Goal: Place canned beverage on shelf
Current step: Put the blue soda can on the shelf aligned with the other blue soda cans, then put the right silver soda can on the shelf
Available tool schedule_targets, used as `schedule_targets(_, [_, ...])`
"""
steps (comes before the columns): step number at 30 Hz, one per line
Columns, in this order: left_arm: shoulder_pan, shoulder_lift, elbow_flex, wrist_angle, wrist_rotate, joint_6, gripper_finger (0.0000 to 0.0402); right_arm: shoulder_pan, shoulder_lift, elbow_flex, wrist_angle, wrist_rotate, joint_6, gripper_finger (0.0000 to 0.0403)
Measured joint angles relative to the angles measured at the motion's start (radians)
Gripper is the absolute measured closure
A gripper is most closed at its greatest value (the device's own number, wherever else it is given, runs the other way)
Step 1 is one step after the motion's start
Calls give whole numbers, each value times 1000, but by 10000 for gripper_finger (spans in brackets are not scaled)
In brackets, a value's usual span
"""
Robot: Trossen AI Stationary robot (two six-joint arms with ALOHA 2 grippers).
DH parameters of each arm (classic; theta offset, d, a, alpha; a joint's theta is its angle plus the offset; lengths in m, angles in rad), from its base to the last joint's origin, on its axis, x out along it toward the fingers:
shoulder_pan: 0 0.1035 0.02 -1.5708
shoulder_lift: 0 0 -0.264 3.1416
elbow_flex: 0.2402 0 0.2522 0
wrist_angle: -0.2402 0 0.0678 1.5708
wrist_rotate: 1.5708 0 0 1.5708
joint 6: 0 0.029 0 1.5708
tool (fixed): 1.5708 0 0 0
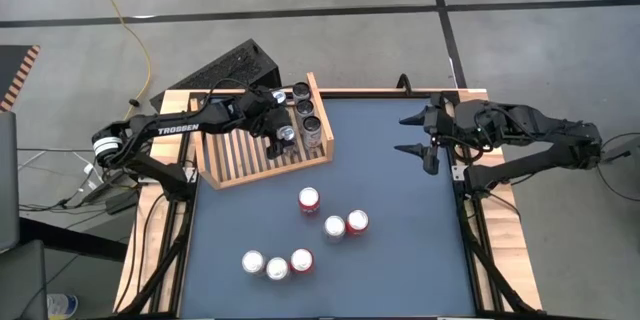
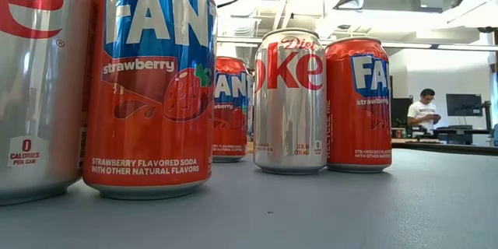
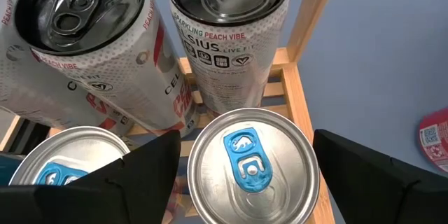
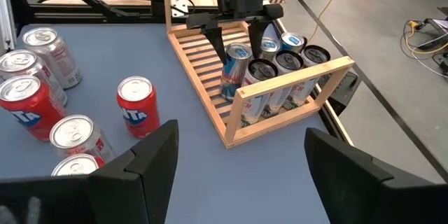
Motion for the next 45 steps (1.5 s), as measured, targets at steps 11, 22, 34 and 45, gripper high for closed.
schedule_targets(11, [-1, -102, 0, -2, -3, 2, 86, 0, 0, 0, 0, 0, 1, 117])
schedule_targets(22, [-57, -306, 0, -45, 3, -31, 86, 0, 0, 0, 0, 0, 3, 117])
schedule_targets(34, [-355, -496, 0, -89, 106, -197, 86, 0, 56, 0, 11, -9, 36, 117])
schedule_targets(45, [-676, -528, 0, -47, -20, -282, 86, 53, 246, 0, 167, -175, 95, 117])
